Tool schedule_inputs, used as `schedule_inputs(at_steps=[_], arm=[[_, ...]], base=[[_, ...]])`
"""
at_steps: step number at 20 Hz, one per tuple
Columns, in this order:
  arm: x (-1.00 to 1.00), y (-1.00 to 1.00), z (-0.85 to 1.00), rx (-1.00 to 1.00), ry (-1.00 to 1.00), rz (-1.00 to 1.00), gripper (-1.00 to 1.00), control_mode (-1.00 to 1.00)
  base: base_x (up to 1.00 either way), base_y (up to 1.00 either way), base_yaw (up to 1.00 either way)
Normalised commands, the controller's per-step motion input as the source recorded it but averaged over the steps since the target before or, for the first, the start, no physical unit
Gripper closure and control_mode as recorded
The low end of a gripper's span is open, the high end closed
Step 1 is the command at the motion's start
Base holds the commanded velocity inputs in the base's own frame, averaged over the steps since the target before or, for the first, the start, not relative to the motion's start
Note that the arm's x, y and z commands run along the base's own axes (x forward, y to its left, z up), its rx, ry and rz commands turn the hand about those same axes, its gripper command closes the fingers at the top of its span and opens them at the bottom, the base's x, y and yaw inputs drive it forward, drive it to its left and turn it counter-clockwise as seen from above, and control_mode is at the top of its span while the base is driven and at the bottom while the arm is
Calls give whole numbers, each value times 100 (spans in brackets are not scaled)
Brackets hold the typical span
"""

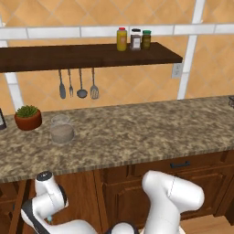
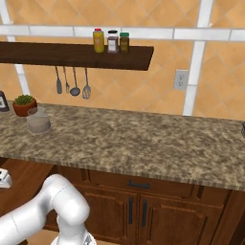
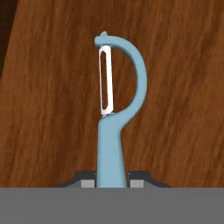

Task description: Pick the peeler from the drawer and place it on the counter.

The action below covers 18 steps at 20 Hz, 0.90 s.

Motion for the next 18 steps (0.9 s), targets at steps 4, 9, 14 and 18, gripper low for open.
schedule_inputs(at_steps=[4, 9, 14, 18], arm=[[-93, -15, 98, 0, -15, 5, 100, -100], [-63, -18, 100, 0, -10, 2, 100, -100], [24, -93, 100, 4, -10, -4, 100, -100], [54, -100, 94, 3, -1, -3, 100, -100]], base=[[0, 0, 0], [0, 0, 0], [0, 0, 0], [0, 0, 0]])
